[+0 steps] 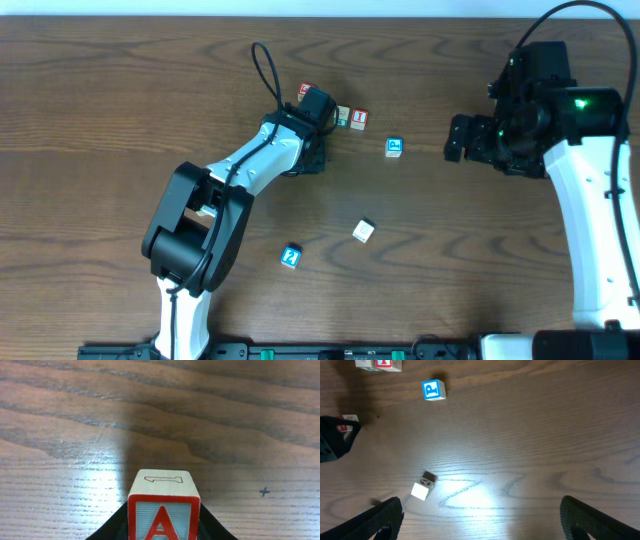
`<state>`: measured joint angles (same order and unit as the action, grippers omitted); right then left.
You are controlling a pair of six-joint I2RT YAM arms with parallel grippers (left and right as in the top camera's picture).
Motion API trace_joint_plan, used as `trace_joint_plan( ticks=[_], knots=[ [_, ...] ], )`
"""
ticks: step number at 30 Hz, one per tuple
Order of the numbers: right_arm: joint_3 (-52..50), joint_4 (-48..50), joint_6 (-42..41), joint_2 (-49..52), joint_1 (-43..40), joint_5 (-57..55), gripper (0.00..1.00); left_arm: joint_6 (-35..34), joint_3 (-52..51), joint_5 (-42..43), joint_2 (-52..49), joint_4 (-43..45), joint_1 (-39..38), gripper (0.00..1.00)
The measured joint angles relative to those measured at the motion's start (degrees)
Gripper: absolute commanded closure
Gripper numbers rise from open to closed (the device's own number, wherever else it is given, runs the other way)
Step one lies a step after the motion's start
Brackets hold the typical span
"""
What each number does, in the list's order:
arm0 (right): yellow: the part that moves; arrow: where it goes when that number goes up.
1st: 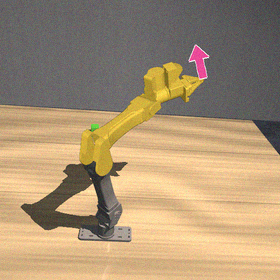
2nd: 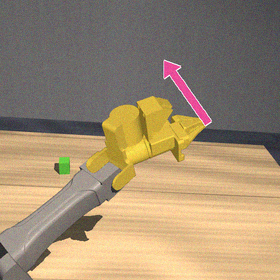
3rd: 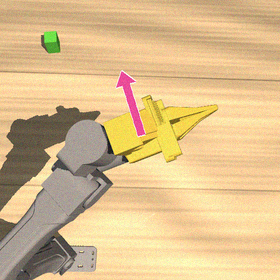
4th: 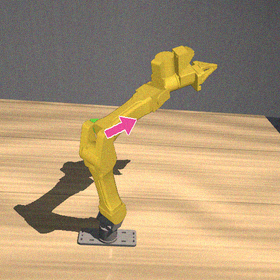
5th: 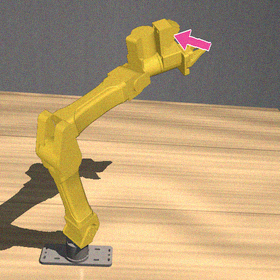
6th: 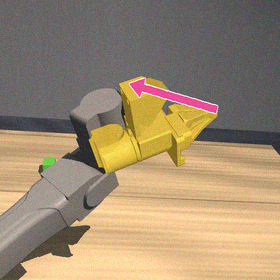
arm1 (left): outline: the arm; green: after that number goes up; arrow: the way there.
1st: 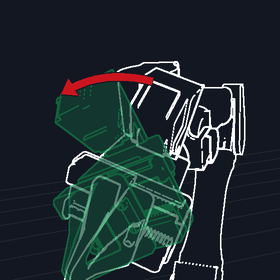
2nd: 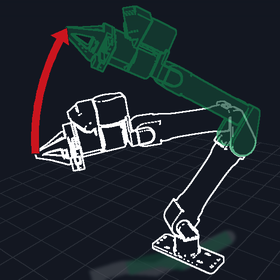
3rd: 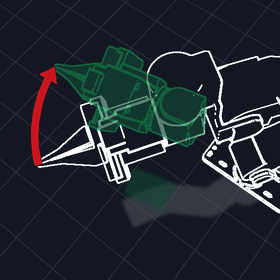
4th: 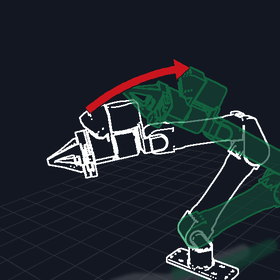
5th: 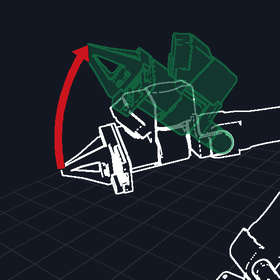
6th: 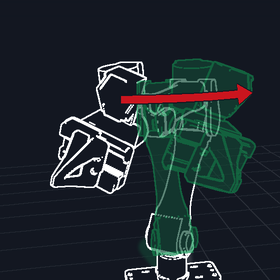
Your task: Spell out Ai2
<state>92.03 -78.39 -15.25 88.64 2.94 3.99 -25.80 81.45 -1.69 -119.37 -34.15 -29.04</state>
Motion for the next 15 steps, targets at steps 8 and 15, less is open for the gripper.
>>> trace_joint_plan(
  ticks=[8,15],
  knots=[
    [0.00,0.00,0.00,0.00,0.00,0.00,0.01,-0.37,-0.07,0.17,-0.02,-0.33,0.00,0.18],
    [0.00,0.00,0.00,0.00,0.00,-0.02,0.01,-0.44,-0.07,0.20,0.55,-0.48,0.00,0.04]
  ],
)
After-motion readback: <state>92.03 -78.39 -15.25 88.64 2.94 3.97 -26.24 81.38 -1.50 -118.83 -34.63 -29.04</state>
